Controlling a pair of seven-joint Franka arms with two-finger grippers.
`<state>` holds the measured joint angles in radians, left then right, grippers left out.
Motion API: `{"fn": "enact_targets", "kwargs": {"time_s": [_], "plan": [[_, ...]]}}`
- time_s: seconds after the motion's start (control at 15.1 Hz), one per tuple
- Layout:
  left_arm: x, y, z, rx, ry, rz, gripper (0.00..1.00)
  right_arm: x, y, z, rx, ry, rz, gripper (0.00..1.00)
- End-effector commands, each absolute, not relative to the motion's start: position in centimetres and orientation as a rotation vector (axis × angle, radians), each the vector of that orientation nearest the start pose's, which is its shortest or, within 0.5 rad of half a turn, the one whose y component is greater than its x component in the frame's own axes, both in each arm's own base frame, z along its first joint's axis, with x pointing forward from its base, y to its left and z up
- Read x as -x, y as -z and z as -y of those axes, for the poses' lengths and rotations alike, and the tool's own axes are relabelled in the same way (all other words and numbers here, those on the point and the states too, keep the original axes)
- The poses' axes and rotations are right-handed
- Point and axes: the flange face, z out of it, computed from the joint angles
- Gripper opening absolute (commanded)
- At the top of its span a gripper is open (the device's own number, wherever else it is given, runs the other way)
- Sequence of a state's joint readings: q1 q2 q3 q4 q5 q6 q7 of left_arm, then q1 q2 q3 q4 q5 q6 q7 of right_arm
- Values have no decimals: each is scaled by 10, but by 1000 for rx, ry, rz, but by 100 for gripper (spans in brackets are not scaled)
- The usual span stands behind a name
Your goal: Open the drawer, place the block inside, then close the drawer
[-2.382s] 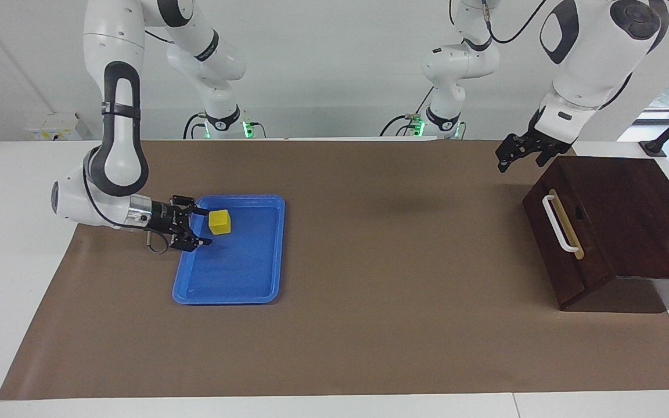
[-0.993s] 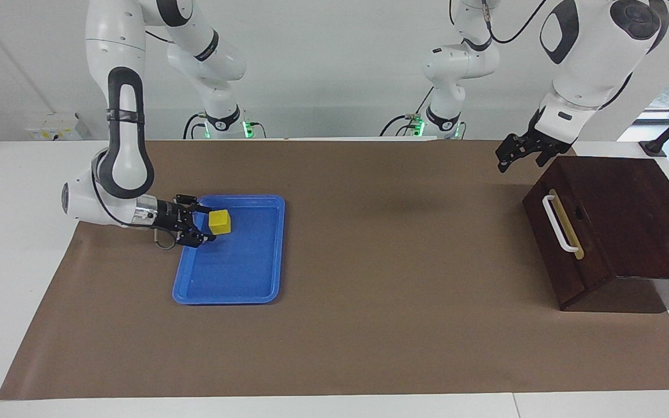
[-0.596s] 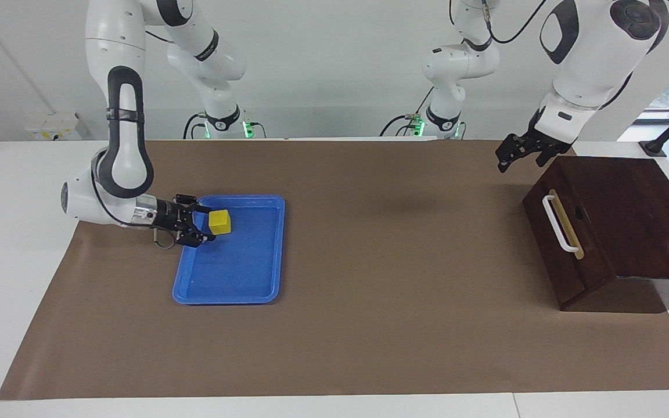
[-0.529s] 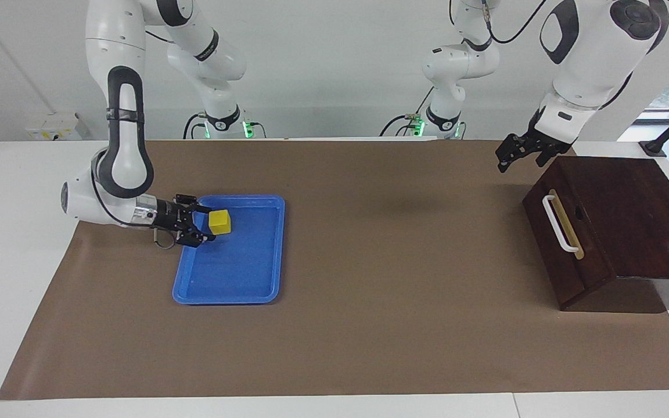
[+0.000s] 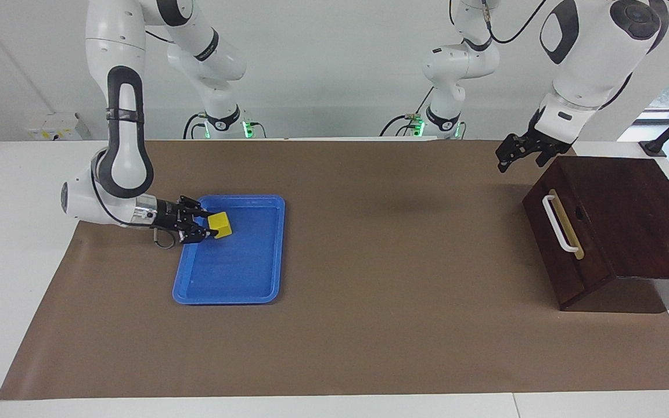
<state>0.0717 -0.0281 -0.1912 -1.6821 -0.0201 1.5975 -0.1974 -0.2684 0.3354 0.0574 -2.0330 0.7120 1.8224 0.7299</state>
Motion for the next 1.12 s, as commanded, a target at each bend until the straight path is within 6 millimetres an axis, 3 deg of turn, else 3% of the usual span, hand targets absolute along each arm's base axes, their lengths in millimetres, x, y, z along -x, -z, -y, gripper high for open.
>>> {"fn": "enact_targets", "kwargs": {"time_s": [0.0, 0.33, 0.66, 0.93, 1.06], "plan": [[-534, -592, 67, 3151, -83, 149, 100, -537, -270, 64, 1956, -856, -1519, 0], [-534, -592, 67, 3151, -86, 149, 100, -550, -284, 61, 1964, -821, -1515, 0], [-534, -592, 67, 3151, -83, 149, 100, -580, -352, 44, 1934, -767, -1585, 0], [-531, -593, 76, 3147, -85, 122, 100, -593, -407, 18, 1902, -719, -1649, 0], [-533, -604, 78, 3153, -30, 107, 100, -599, -430, 2, 1897, -730, -1656, 0]]}}
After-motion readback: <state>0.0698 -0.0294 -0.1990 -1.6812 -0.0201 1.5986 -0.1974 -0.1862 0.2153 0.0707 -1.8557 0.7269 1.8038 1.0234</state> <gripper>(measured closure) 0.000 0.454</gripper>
